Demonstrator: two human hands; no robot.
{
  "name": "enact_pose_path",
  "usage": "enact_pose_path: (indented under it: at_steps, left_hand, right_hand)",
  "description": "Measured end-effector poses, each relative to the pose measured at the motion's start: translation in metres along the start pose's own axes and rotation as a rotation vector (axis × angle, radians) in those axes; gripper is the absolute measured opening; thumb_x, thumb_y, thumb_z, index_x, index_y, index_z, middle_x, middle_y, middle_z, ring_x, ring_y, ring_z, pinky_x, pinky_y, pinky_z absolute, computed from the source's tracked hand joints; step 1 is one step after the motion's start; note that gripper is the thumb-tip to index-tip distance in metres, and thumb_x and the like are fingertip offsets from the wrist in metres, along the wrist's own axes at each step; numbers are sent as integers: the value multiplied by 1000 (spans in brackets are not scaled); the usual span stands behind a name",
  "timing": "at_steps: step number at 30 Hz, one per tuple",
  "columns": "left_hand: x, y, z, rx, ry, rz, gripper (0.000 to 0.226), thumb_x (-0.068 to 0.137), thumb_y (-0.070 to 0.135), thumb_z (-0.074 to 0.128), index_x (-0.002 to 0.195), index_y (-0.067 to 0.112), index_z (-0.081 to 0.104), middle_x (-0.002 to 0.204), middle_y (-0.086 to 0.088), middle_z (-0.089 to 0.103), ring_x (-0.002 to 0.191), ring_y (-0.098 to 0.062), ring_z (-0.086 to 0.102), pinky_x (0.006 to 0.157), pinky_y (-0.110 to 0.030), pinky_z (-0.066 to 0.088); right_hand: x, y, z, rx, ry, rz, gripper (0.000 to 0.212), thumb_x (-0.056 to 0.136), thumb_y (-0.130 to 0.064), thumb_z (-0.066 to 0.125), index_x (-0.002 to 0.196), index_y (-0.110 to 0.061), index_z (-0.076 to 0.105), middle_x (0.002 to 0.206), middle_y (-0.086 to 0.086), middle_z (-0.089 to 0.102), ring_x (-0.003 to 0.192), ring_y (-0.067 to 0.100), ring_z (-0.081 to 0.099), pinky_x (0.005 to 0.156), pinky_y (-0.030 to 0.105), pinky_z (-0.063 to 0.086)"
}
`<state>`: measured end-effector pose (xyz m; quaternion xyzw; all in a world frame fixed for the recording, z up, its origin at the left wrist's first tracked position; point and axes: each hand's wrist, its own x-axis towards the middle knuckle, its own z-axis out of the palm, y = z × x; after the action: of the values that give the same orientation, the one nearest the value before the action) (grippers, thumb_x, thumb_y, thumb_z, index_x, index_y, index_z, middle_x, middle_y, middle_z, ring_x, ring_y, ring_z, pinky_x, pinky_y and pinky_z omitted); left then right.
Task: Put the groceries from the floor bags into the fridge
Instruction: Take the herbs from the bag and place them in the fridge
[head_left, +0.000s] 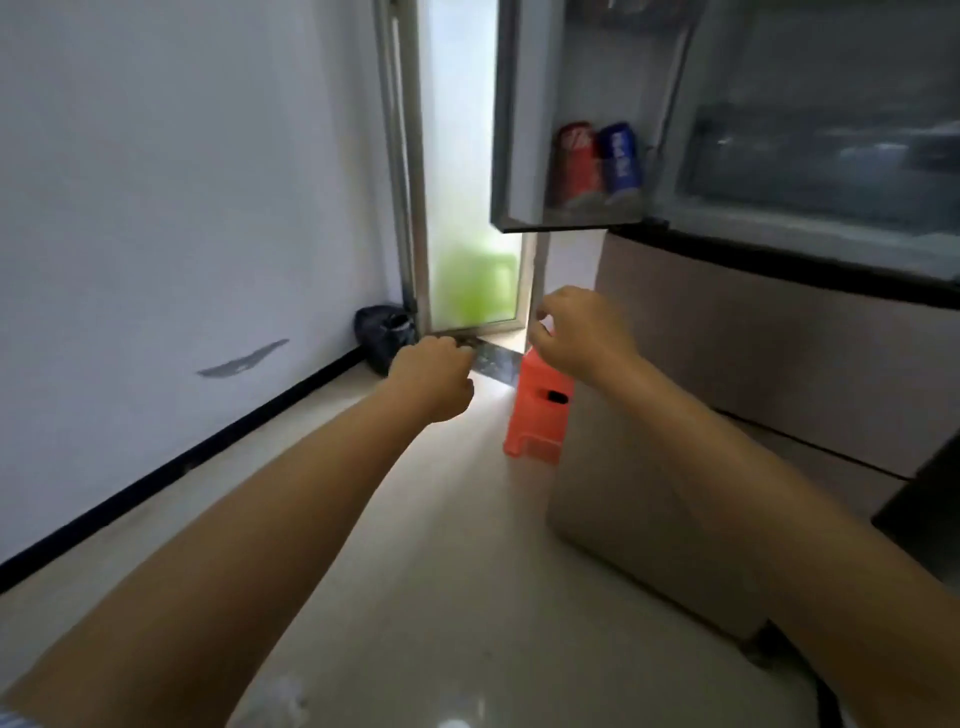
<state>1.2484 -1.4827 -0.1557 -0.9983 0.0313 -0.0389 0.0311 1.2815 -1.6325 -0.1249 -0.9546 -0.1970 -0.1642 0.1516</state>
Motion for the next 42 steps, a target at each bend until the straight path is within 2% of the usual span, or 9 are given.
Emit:
enact_pose_path:
  at_steps: [8,15,20,26,29,31,34,38,42]
  left_hand:
    - [-224,-236,113,67,-261,-190,33,98,23,38,125,8,50,126,-11,53,117,-28,48,88,-36,43]
    - [-357,-335,181,-94,-457,-339,38,98,21,39,134,12,45,134,-10,49,123,-27,47,95,-36,43]
    - [-375,-372,239,-271,-567,-444,38,97,22,40,131,10,50,135,-11,51,126,-27,47,100,-35,42]
    - [-340,-414,301,-403,-687,-527,36,97,20,40,128,7,53,134,-14,53,124,-30,49,99,-35,43]
    - [-326,-434,338,-396,-785,-508,37,97,19,39,129,8,53,134,-15,53,123,-30,50,99,-36,44]
    - [-322,-443,367,-394,-841,-488,36,96,19,39,127,9,53,133,-15,53,122,-31,51,98,-37,45]
    - [-325,-451,410,-410,-923,-452,31,96,19,37,116,6,56,126,-16,56,116,-31,54,93,-38,47]
    - [-335,-458,470,-431,-1001,-359,29,95,17,36,108,1,57,118,-16,60,109,-31,57,84,-36,47]
    - [-353,-469,537,-493,-1038,-281,29,94,14,37,110,2,57,118,-16,60,107,-30,57,86,-35,47]
  right_hand:
    - [-86,-273,170,280,-322,-110,30,91,-16,47,112,-1,63,119,16,61,113,31,53,93,36,44]
    - [-172,-405,264,403,-664,-82,29,92,-17,48,109,1,64,118,17,63,111,30,56,95,34,42]
    - [-202,-424,335,348,-862,181,27,90,-14,45,104,0,64,113,17,64,105,29,58,83,27,45]
    - [-199,-419,412,338,-1002,427,22,89,-9,43,75,-1,59,101,25,67,89,31,59,66,22,33]
    - [-202,-411,448,349,-1043,559,29,89,-6,43,65,5,56,75,21,61,84,34,57,56,27,30]
    - [-209,-406,471,368,-1063,651,33,89,-7,44,56,-1,46,63,14,50,76,30,51,56,27,27]
    - [-229,-404,506,375,-1086,757,25,90,-6,44,65,-4,44,76,13,47,77,19,43,61,26,28]
    - [-267,-409,556,393,-1112,895,22,90,-6,45,69,-4,47,82,12,49,80,18,45,50,24,28]
    - [-311,-425,612,465,-1039,1081,15,88,-4,45,75,-6,51,80,14,52,78,20,49,67,23,32]
